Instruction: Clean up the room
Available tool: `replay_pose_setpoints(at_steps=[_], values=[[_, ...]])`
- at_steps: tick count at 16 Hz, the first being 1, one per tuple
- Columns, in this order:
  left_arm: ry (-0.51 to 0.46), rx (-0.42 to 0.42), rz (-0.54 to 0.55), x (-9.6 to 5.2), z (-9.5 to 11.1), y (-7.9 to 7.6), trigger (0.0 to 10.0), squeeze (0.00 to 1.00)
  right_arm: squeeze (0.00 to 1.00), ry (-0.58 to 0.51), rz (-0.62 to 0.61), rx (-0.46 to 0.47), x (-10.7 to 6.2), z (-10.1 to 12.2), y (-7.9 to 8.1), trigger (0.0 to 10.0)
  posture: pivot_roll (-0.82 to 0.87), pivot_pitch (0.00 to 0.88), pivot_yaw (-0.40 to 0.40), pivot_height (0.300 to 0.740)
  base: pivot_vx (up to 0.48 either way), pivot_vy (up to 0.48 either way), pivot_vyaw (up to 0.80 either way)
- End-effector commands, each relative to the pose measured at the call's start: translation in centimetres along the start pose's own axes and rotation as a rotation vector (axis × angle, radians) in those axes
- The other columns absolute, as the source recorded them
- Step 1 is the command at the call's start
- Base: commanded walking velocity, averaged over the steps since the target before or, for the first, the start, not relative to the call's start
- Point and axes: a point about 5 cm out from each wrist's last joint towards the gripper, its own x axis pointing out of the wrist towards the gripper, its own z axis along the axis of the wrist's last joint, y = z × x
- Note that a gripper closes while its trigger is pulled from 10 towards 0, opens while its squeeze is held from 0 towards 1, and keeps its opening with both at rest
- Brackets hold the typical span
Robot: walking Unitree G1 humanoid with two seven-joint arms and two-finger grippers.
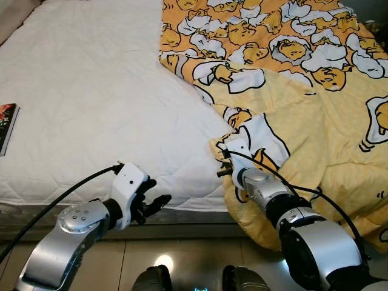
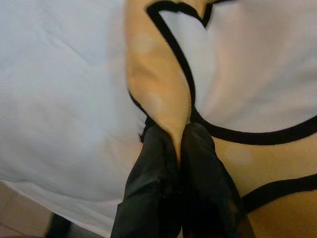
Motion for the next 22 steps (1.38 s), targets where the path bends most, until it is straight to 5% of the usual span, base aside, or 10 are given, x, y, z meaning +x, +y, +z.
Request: replay_pose_setpoints(at_steps=[1, 6, 7, 8, 11, 12, 13, 14, 15, 22], values=[[0.019, 0.003, 0.032, -0.6, -0.5, 0.5, 10.0, 0.0, 0.0, -0.048, 0.102, 0.034, 0.0, 0.5, 1.0, 0.0, 0.01, 0.145, 0.029, 0.74, 0.0, 0.0, 0.0], [0.038, -0.004, 0.065, -1.5, -1.2, 1.2, 10.0, 0.0, 0.0, -0.174, 0.747, -0.034, -1.8, 0.1, 5.6, 0.0, 0.01, 0.131, 0.03, 0.74, 0.0, 0.0, 0.0], [0.041, -0.007, 0.064, -1.7, -1.3, 1.1, 10.0, 0.0, 0.0, -0.201, 1.011, -0.063, -4.1, -0.5, 7.4, 0.0, 0.01, 0.129, 0.038, 0.74, 0.0, 0.0, 0.0], [0.041, -0.007, 0.064, -1.7, -1.3, 1.1, 10.0, 0.0, 0.0, -0.201, 1.011, -0.063, -4.1, -0.5, 7.4, 0.0, 0.01, 0.129, 0.038, 0.74, 0.0, 0.0, 0.0], [0.04, -0.012, 0.014, -1.6, -1.3, 0.2, 10.0, 0.0, 0.0, -0.156, 1.568, -0.057, -11.5, -0.6, 9.9, 0.0, 0.01, 0.131, 0.042, 0.74, 0.0, 0.0, 0.0], [0.04, -0.012, 0.01, -1.6, -1.3, 0.1, 10.0, 0.0, 0.0, -0.154, 1.55, -0.104, -11.4, -1.0, 9.8, 0.0, 0.01, 0.131, 0.042, 0.74, 0.0, 0.0, 0.0], [0.042, -0.012, 0.011, -1.5, -1.4, 0.1, 10.0, 0.0, 0.0, -0.156, 1.391, -0.199, -9.4, -1.8, 9.5, 10.0, 0.01, 0.13, 0.044, 0.74, 0.0, 0.0, 0.0], [0.043, -0.012, 0.013, -1.5, -1.4, 0.1, 10.0, 0.0, 0.0, -0.145, 1.343, -0.224, -8.9, -2.1, 9.4, 10.0, 0.01, 0.13, 0.044, 0.74, 0.0, 0.0, 0.0], [0.038, -0.009, 0.023, -1.3, -1.4, 0.2, 10.0, 0.0, 1.0, -0.12, 1.083, -0.22, -6.6, -2.7, 8.8, 10.0, 0.01, 0.127, 0.044, 0.74, 0.0, 0.0, 0.0], [0.035, -0.002, 0.06, -1.0, -1.3, 0.7, 10.0, 0.0, 1.0, -0.144, 0.917, -0.142, -6.7, -2.5, 8.3, 10.0, 0.01, 0.12, 0.045, 0.74, 0.0, 0.0, 0.0]])
